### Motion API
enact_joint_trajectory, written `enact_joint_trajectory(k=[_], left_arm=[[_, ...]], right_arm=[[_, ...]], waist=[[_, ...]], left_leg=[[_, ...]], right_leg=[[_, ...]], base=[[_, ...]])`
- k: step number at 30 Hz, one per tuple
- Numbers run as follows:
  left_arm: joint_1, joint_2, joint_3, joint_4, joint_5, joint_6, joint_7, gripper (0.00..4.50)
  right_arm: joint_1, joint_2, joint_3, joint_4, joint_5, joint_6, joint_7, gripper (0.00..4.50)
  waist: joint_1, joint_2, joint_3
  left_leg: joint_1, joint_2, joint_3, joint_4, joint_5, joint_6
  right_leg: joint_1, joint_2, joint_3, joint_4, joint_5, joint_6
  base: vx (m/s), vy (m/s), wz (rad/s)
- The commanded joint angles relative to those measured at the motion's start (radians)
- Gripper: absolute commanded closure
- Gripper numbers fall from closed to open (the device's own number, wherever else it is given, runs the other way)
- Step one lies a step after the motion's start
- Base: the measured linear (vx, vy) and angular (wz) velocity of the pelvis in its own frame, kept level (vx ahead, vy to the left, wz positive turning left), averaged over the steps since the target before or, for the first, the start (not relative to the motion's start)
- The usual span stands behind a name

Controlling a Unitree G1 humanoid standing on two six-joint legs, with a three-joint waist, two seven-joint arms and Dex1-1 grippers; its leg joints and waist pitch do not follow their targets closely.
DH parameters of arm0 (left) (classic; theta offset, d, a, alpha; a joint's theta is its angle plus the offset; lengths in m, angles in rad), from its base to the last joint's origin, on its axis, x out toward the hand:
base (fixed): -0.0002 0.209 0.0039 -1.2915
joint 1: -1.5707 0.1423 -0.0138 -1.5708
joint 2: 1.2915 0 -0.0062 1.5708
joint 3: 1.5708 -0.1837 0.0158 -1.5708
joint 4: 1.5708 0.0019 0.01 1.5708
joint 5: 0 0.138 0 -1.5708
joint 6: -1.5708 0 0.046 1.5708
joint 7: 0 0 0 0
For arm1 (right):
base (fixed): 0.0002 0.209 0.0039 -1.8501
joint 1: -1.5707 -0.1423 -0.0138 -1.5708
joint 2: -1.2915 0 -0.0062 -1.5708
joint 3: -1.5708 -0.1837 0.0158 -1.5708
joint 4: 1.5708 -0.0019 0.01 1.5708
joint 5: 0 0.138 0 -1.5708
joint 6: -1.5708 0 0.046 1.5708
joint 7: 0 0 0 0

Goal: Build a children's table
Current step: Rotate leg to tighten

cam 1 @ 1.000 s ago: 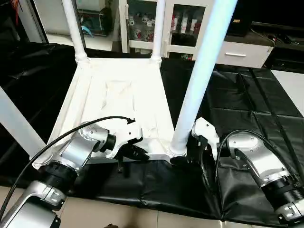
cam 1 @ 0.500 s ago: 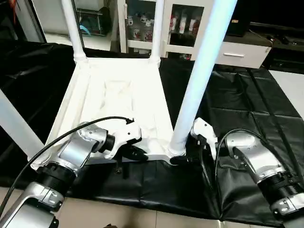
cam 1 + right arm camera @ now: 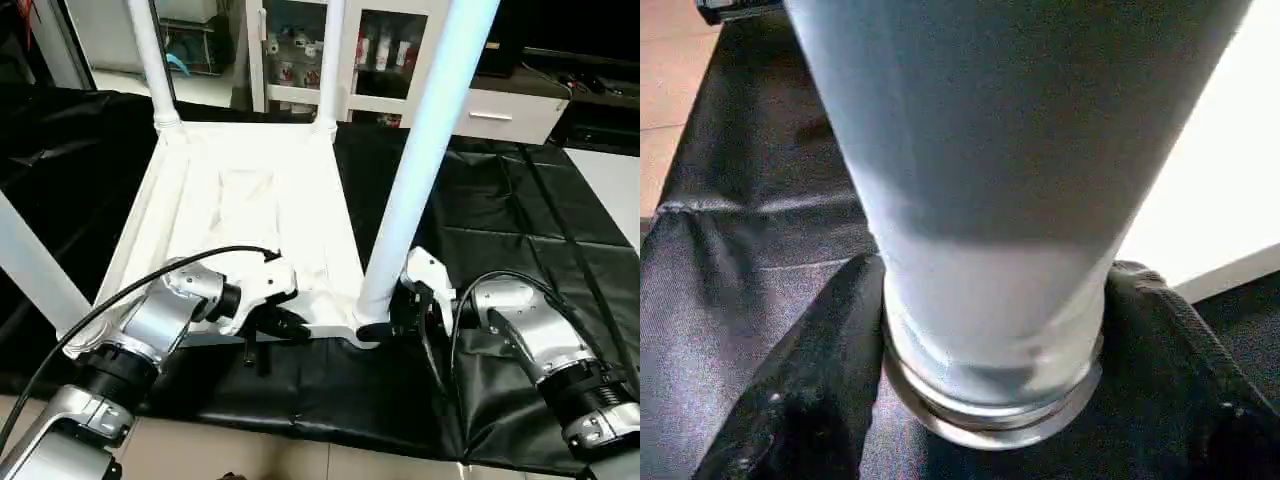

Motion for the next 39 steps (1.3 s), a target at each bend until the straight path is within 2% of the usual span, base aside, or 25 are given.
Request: enact_joint_trajectory(k=[1, 4, 7, 8, 11, 12, 13, 17, 18, 19, 20, 21, 22, 23, 24, 25, 26, 27, 28, 29, 30, 31, 33, 36, 39], left_arm=[[0.031, -0.026, -0.05, -0.009, -0.007, 0.023, -0.03, 4.5], [0.023, -0.046, -0.046, 0.011, 0.002, 0.024, 0.003, 4.5], [0.011, -0.077, -0.031, 0.046, 0.011, 0.015, 0.062, 4.5], [-0.002, -0.108, -0.014, 0.082, 0.018, 0.01, 0.121, 4.5], [-0.028, -0.145, 0.003, 0.129, 0.028, 0.01, 0.19, 4.5], [-0.042, -0.161, 0.01, 0.156, 0.036, 0.005, 0.225, 4.5], [-0.066, -0.187, 0.021, 0.198, 0.048, 0.004, 0.288, 4.5], [-0.145, -0.278, 0.07, 0.323, 0.091, 0.029, 0.514, 4.5], [-0.16, -0.295, 0.084, 0.345, 0.099, 0.033, 0.571, 4.5], [-0.175, -0.311, 0.099, 0.368, 0.106, 0.03, 0.625, 4.5], [-0.185, -0.319, 0.102, 0.381, 0.119, 0.024, 0.666, 4.5], [-0.185, -0.32, 0.102, 0.382, 0.119, 0.024, 0.668, 4.5], [-0.194, -0.328, 0.11, 0.396, 0.126, 0.015, 0.703, 4.5], [-0.201, -0.335, 0.115, 0.405, 0.13, 0.007, 0.724, 4.5], [-0.206, -0.338, 0.114, 0.414, 0.133, -0.005, 0.732, 4.5], [-0.21, -0.34, 0.113, 0.421, 0.134, -0.013, 0.735, 4.5], [-0.215, -0.344, 0.116, 0.435, 0.134, -0.022, 0.738, 4.5], [-0.214, -0.343, 0.115, 0.435, 0.134, -0.024, 0.737, 4.5], [-0.214, -0.339, 0.115, 0.436, 0.135, -0.039, 0.723, 4.5], [-0.214, -0.337, 0.116, 0.435, 0.132, -0.045, 0.711, 4.5], [-0.212, -0.331, 0.114, 0.43, 0.132, -0.052, 0.699, 4.5], [-0.209, -0.323, 0.11, 0.425, 0.134, -0.06, 0.688, 4.5], [-0.203, -0.306, 0.102, 0.414, 0.14, -0.09, 0.656, 4.5], [-0.187, -0.287, 0.103, 0.392, 0.134, -0.084, 0.618, 4.5], [-0.136, -0.233, 0.09, 0.31, 0.107, -0.07, 0.489, 4.5]], right_arm=[[0.008, 0.018, -0.016, -0.002, 0.024, 0.002, -0.004, 1.78], [0.009, 0.07, -0.07, 0.025, 0.036, 0.008, -0.119, 1.78], [0.008, 0.137, -0.119, 0.064, 0.035, 0.02, -0.272, 1.78], [0.011, 0.195, -0.153, 0.093, 0.034, 0.035, -0.397, 1.78], [0.014, 0.252, -0.172, 0.106, 0.028, 0.037, -0.493, 1.78], [0.011, 0.278, -0.176, 0.118, 0.02, 0.035, -0.54, 1.78], [-0.002, 0.313, -0.182, 0.147, -0.003, 0.027, -0.626, 1.78], [-0.079, 0.414, -0.214, 0.283, -0.08, -0.01, -0.937, 1.79], [-0.094, 0.433, -0.215, 0.308, -0.101, -0.027, -1.01, 1.8], [-0.109, 0.456, -0.221, 0.331, -0.113, -0.043, -1.077, 1.8], [-0.123, 0.475, -0.219, 0.35, -0.12, -0.052, -1.11, 1.8], [-0.123, 0.476, -0.219, 0.352, -0.121, -0.053, -1.113, 1.8], [-0.134, 0.494, -0.219, 0.367, -0.13, -0.067, -1.152, 1.8], [-0.141, 0.512, -0.222, 0.375, -0.131, -0.083, -1.17, 1.8], [-0.148, 0.526, -0.22, 0.379, -0.137, -0.11, -1.172, 1.8], [-0.152, 0.534, -0.219, 0.381, -0.14, -0.13, -1.173, 1.8], [-0.159, 0.54, -0.218, 0.392, -0.146, -0.152, -1.174, 1.8], [-0.159, 0.54, -0.219, 0.391, -0.146, -0.154, -1.174, 1.8], [-0.158, 0.536, -0.233, 0.381, -0.137, -0.177, -1.16, 1.8], [-0.156, 0.534, -0.244, 0.37, -0.12, -0.189, -1.133, 1.8], [-0.145, 0.523, -0.245, 0.343, -0.107, -0.198, -1.098, 1.8], [-0.134, 0.51, -0.242, 0.315, -0.099, -0.203, -1.069, 1.25], [-0.116, 0.485, -0.241, 0.273, -0.086, -0.201, -1.032, 1.11], [-0.096, 0.446, -0.24, 0.226, -0.08, -0.194, -0.992, 0.9], [-0.059, 0.359, -0.263, 0.116, -0.034, -0.128, -0.878, 0.66]], waist=[[0.002, -0.001, -0.061], [0.001, -0.003, -0.058], [-0.008, -0.006, -0.052], [-0.018, -0.006, -0.048], [-0.035, -0.009, -0.046], [-0.036, -0.001, -0.044], [-0.041, -0.003, -0.043], [-0.065, 0.01, -0.039], [-0.073, 0.025, -0.035], [-0.076, 0.031, -0.033], [-0.076, 0.037, -0.032], [-0.07, 0.042, -0.024], [-0.032, 0.051, -0.017], [0.014, 0.045, -0.016], [-0.005, -0.039, -0.04], [0.001, -0.038, -0.037], [0.023, -0.026, -0.067], [0.027, -0.015, -0.058], [0.028, 0.008, -0.065], [0.013, 0.007, -0.061], [0.016, 0.005, -0.063], [0.019, 0.007, -0.066], [0.017, 0.002, -0.063], [0.012, 0.005, -0.063], [0.007, -0.004, -0.059]], left_leg=[[0.008, 0.016, 0.003, -0.07, -0.235, 0.039], [0.008, 0.016, 0.001, -0.072, -0.263, 0.031], [0.003, 0.013, -0.004, -0.077, -0.315, 0.007], [0.005, 0.009, -0.008, -0.079, -0.351, -0.015], [0.006, 0.003, -0.017, -0.079, -0.394, -0.027], [0.016, 0.001, -0.019, -0.075, -0.42, -0.028], [0.02, 0.0, -0.019, -0.073, -0.437, -0.025], [0.029, 0.001, -0.034, -0.077, -0.527, -0.032], [0.04, 0.008, -0.044, -0.084, -0.6, -0.029], [0.041, 0.014, -0.048, -0.091, -0.637, -0.026], [0.034, 0.032, -0.056, -0.117, -0.709, -0.019], [0.018, 0.047, -0.053, -0.145, -0.76, -0.017], [-0.049, 0.087, -0.038, -0.225, -0.859, -0.016], [-0.046, 0.085, -0.007, -0.226, -0.862, 0.008], [0.068, 0.03, 0.014, -0.113, -0.659, 0.016], [0.083, -0.021, -0.002, 0.029, -0.36, 0.017], [-0.03, 0.003, -0.028, -0.038, -0.109, 0.036], [-0.031, 0.009, -0.025, -0.061, -0.055, 0.019], [-0.014, 0.012, -0.023, -0.066, -0.025, 0.008], [-0.012, 0.008, -0.014, -0.068, -0.104, 0.001], [-0.012, 0.006, -0.013, -0.071, -0.14, 0.004], [-0.006, 0.007, -0.01, -0.069, -0.148, 0.012], [-0.004, 0.007, -0.006, -0.068, -0.15, 0.039], [-0.009, 0.008, -0.009, -0.072, -0.152, 0.051], [-0.004, 0.013, -0.005, -0.072, -0.165, 0.058]], right_leg=[[0.053, -0.034, 0.024, -0.049, -0.217, -0.231], [0.049, -0.036, 0.025, -0.053, -0.262, -0.223], [0.048, -0.037, 0.023, -0.063, -0.382, -0.184], [0.043, -0.037, 0.021, -0.074, -0.479, -0.145], [0.039, -0.039, 0.014, -0.09, -0.611, -0.089], [0.03, -0.04, 0.011, -0.101, -0.665, -0.068], [0.024, -0.039, 0.009, -0.108, -0.681, -0.061], [0.031, -0.036, -0.033, -0.131, -0.726, -0.036], [0.039, -0.034, -0.064, -0.147, -0.694, -0.035], [0.046, -0.031, -0.074, -0.149, -0.664, -0.037], [0.074, -0.025, -0.085, -0.126, -0.576, -0.043], [0.089, -0.016, -0.085, -0.091, -0.512, -0.053], [0.147, -0.01, -0.06, 0.084, -0.326, -0.076], [0.127, -0.003, -0.04, 0.11, -0.256, -0.067], [0.028, -0.036, 0.031, 0.003, -0.536, -0.025], [-0.018, -0.127, 0.035, -0.139, -0.993, -0.006], [0.097, -0.125, 0.057, -0.068, -0.75, -0.019], [0.081, -0.094, 0.033, -0.061, -0.601, -0.035], [0.063, -0.067, 0.02, -0.044, -0.435, -0.054], [0.057, -0.039, 0.015, -0.027, -0.177, -0.137], [0.067, -0.039, 0.013, -0.026, -0.16, -0.158], [0.065, -0.04, 0.015, -0.028, -0.144, -0.164], [0.066, -0.037, 0.018, -0.029, -0.1, -0.188], [0.073, -0.041, 0.016, -0.032, -0.114, -0.185], [0.069, -0.041, 0.019, -0.039, -0.145, -0.189]], base=[[0.0, 0.0, 0.0], [0.0, 0.0, 0.0], [-0.018, -0.005, -0.02], [0.0, 0.0, 0.0], [0.0, 0.0, 0.0], [0.0, 0.0, 0.0], [0.0, 0.0, 0.0], [-0.046, 0.022, -0.07], [-0.06, 0.046, -0.08], [-0.06, 0.046, -0.08], [-0.05, 0.053, -0.03], [-0.082, 0.025, 0.03], [-0.082, 0.025, 0.03], [-0.012, -0.056, 0.25], [0.072, -0.118, 0.14], [0.072, -0.118, 0.14], [0.108, -0.068, -0.25], [0.099, -0.015, -0.17], [0.099, -0.015, -0.17], [0.0, 0.0, 0.0], [0.0, 0.0, 0.0], [0.0, 0.0, 0.0], [0.0, 0.0, 0.0], [0.0, 0.0, 0.0], [0.0, 0.0, 0.0]])
